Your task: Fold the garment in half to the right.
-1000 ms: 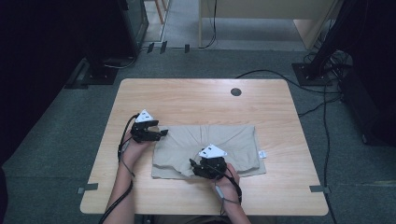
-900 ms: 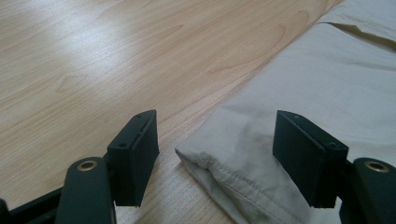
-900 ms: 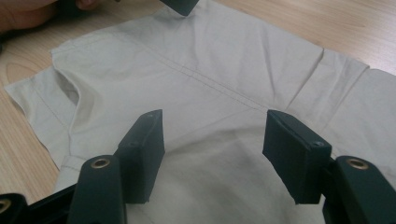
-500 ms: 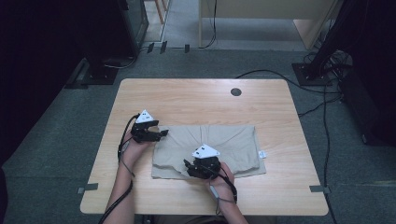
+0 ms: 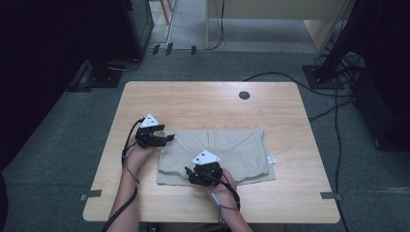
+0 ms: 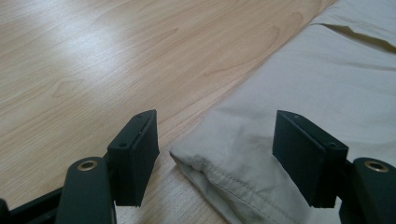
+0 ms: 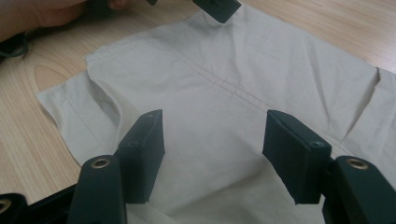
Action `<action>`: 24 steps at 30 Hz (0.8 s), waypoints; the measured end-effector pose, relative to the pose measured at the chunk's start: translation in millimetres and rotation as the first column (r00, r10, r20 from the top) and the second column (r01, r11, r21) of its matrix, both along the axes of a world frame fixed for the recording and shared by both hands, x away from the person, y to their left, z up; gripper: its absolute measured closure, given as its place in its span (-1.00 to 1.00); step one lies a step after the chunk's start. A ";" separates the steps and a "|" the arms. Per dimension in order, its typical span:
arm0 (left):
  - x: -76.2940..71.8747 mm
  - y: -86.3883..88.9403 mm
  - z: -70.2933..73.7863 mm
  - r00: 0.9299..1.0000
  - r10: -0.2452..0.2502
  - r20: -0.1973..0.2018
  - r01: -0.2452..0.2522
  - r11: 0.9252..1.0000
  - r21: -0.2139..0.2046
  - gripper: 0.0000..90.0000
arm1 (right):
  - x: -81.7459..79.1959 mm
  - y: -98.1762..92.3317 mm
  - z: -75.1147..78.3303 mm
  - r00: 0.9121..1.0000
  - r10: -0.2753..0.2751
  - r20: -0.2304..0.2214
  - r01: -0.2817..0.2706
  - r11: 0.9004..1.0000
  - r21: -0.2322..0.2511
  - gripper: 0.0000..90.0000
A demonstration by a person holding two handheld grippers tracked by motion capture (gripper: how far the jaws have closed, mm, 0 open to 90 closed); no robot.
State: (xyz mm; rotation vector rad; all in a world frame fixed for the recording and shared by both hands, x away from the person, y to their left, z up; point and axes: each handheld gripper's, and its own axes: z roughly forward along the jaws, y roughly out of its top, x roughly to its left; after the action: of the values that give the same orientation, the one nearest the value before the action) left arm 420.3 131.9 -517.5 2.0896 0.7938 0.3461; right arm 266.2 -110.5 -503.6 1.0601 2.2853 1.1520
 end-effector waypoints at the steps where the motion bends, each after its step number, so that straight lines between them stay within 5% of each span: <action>1: 0.0 -0.2 0.0 1.000 -0.002 0.000 0.002 1.000 0.002 -0.30 | -0.5 1.5 0.0 1.000 0.003 0.000 -0.003 1.000 0.003 -0.15; 24: 0.3 2.1 -0.3 0.999 -0.034 -0.025 0.034 0.999 -0.015 -0.27 | 2.7 28.2 -3.9 0.999 0.038 -0.004 -0.038 0.999 -0.008 -0.14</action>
State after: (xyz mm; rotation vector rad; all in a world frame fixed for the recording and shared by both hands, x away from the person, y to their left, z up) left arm 420.5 134.0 -517.8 2.0952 0.7727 0.2948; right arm 268.9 -82.3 -507.5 1.0215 2.3206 1.1554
